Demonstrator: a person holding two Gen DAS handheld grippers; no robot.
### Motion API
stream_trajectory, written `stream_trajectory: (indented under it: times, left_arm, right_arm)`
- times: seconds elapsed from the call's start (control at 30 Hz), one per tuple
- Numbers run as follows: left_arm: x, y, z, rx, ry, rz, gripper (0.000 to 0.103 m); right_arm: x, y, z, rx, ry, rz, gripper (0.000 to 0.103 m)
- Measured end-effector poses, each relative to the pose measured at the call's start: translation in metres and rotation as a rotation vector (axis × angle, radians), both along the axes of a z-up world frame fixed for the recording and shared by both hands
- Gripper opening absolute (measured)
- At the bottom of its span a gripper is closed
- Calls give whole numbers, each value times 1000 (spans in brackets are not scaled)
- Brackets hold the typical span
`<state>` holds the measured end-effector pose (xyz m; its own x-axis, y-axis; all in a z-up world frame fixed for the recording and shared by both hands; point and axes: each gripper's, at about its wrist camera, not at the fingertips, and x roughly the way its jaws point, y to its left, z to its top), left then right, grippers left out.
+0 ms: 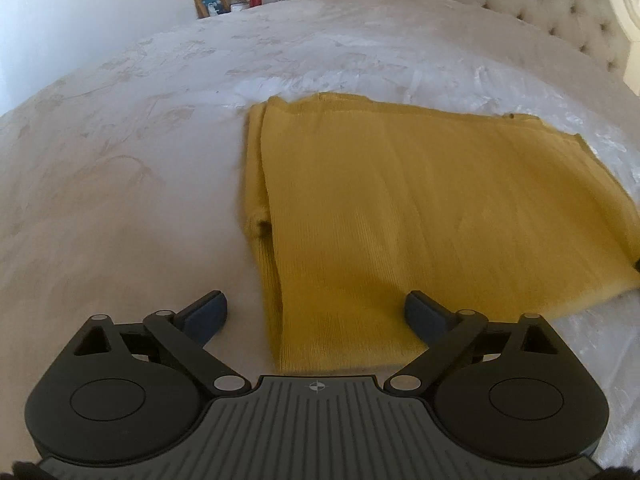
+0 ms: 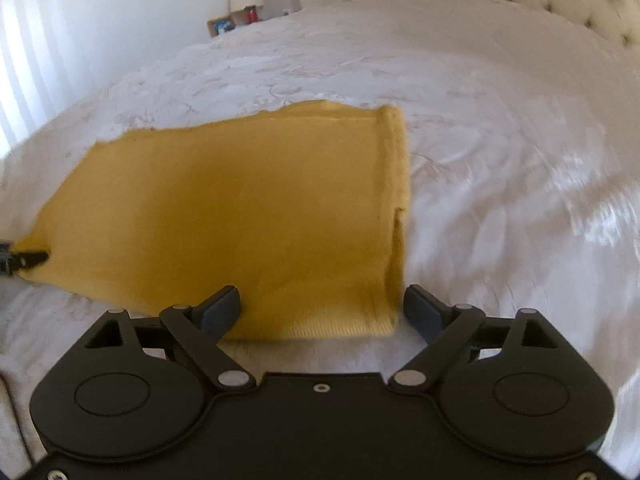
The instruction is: Fold small clothes
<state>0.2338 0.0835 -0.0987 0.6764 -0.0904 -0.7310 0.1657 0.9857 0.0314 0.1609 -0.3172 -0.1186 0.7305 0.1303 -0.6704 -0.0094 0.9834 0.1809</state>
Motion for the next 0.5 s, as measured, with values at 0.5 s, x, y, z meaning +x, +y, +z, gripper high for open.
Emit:
stream_trajectory:
  times: [0.5]
  left_arm:
    - [-21, -47, 45, -26, -88, -72, 103]
  right_arm:
    - [-51, -34, -20, 232, -89, -22, 102]
